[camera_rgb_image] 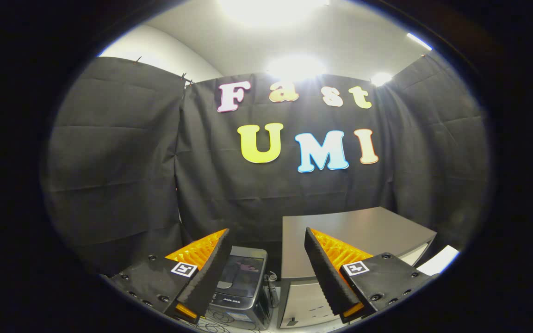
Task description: Put the clothes into the washing machine and then close the washing machine lid.
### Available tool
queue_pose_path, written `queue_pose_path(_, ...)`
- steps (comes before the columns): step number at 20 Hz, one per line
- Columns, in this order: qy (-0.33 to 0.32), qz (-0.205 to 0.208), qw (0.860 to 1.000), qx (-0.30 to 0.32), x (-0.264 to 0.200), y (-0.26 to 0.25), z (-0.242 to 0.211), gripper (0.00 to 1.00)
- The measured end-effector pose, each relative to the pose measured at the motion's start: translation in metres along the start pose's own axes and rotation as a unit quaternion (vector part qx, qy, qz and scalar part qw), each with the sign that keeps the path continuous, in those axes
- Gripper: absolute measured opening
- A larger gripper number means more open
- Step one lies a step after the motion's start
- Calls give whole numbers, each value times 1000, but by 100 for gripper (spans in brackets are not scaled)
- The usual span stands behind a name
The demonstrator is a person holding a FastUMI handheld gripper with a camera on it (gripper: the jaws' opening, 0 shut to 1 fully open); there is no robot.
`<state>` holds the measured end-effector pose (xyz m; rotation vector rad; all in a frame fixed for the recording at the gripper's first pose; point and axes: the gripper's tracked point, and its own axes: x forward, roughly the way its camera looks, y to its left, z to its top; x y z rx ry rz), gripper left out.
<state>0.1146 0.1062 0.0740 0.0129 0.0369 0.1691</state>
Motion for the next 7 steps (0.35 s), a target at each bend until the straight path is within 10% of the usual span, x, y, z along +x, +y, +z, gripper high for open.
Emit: queue_pose_path(7, -7, -32, 999, 6, -51, -69, 9, 98)
